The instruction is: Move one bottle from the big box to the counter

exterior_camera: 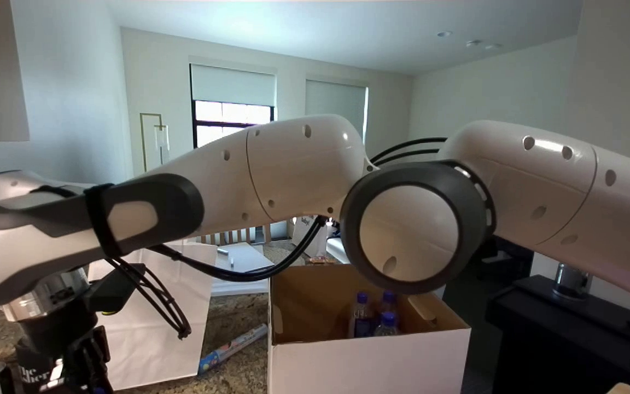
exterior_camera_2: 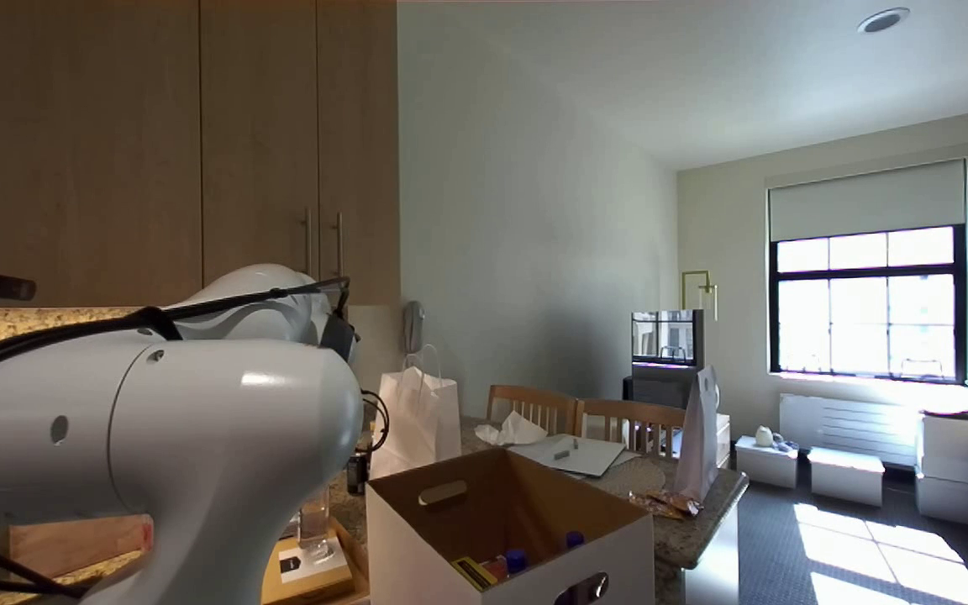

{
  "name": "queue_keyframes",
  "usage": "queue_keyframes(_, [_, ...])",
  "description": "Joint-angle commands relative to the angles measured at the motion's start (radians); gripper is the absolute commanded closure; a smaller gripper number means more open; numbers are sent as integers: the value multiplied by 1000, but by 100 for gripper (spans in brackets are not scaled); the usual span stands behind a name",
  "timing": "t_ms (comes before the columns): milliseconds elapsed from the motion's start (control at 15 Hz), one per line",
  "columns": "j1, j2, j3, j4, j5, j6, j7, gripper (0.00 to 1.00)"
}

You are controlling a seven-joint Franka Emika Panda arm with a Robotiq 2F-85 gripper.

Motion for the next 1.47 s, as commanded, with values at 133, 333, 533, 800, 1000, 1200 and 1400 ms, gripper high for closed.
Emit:
queue_keyframes(133, [34,88,-42,166,42,-40,18,41])
queue_keyframes(333, [47,115,-59,219,47,-57,14,28])
queue_keyframes(533, [60,121,-75,259,49,-86,2,10])
queue_keyframes(800, [59,52,-109,236,44,-128,0,0])
queue_keyframes(1000, [45,3,-125,237,50,-145,-4,0])
queue_keyframes(1200, [24,-35,-129,240,58,-138,7,0])
queue_keyframes(1400, [-21,-77,-121,257,88,-112,46,0])
